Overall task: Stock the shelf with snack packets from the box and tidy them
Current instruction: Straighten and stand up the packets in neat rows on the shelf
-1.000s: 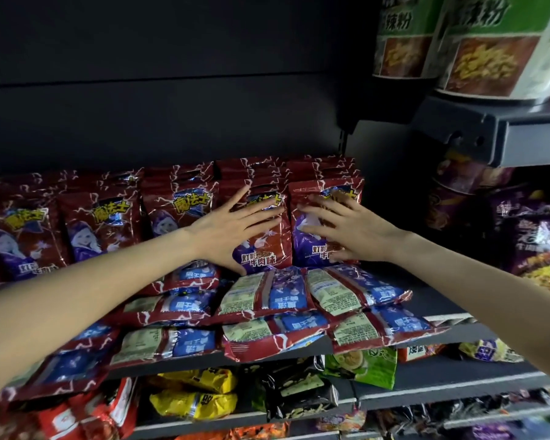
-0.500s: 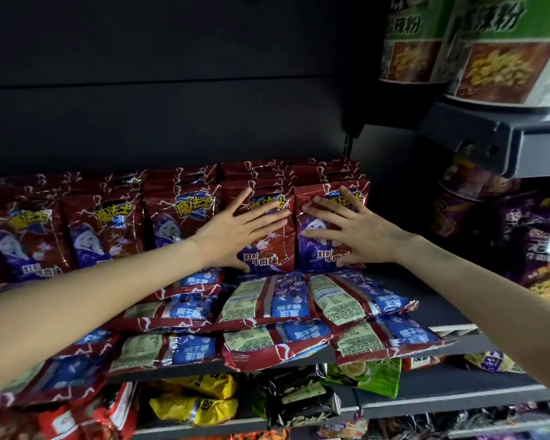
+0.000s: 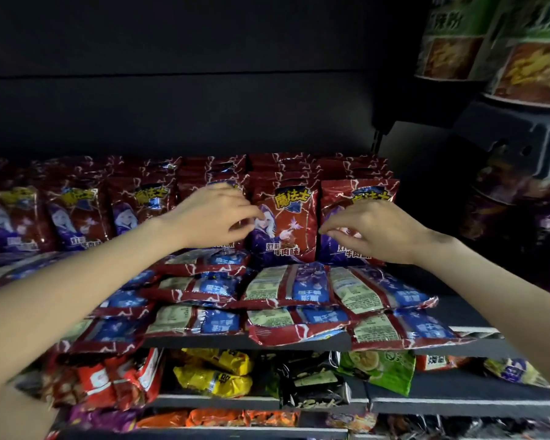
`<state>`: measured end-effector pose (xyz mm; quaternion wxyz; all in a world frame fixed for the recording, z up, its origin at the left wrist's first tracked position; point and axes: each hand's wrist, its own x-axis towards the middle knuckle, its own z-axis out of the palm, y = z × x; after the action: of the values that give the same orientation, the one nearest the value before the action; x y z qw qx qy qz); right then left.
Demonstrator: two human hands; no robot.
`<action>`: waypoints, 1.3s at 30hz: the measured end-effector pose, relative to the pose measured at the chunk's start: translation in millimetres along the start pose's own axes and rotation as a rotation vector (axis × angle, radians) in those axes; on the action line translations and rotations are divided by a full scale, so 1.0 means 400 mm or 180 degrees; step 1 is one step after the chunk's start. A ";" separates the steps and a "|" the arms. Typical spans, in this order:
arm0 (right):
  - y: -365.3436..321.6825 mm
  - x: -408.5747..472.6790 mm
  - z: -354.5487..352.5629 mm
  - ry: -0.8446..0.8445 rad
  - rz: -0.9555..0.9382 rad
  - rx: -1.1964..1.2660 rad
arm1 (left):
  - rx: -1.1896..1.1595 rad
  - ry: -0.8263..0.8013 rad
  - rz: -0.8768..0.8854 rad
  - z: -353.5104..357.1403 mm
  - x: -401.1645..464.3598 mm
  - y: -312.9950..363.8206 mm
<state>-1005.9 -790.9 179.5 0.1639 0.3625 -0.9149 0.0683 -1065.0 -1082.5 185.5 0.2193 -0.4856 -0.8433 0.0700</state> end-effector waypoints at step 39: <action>-0.216 0.534 0.178 0.0078 0.0709 -0.1229 | 0.0057 -0.0111 -0.0966 0.052 -0.316 -0.363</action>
<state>-1110.6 -1008.0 188.0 0.2328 0.2202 -0.9433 -0.0861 -1133.9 -1263.3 176.8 0.2171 -0.3493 -0.9101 0.0520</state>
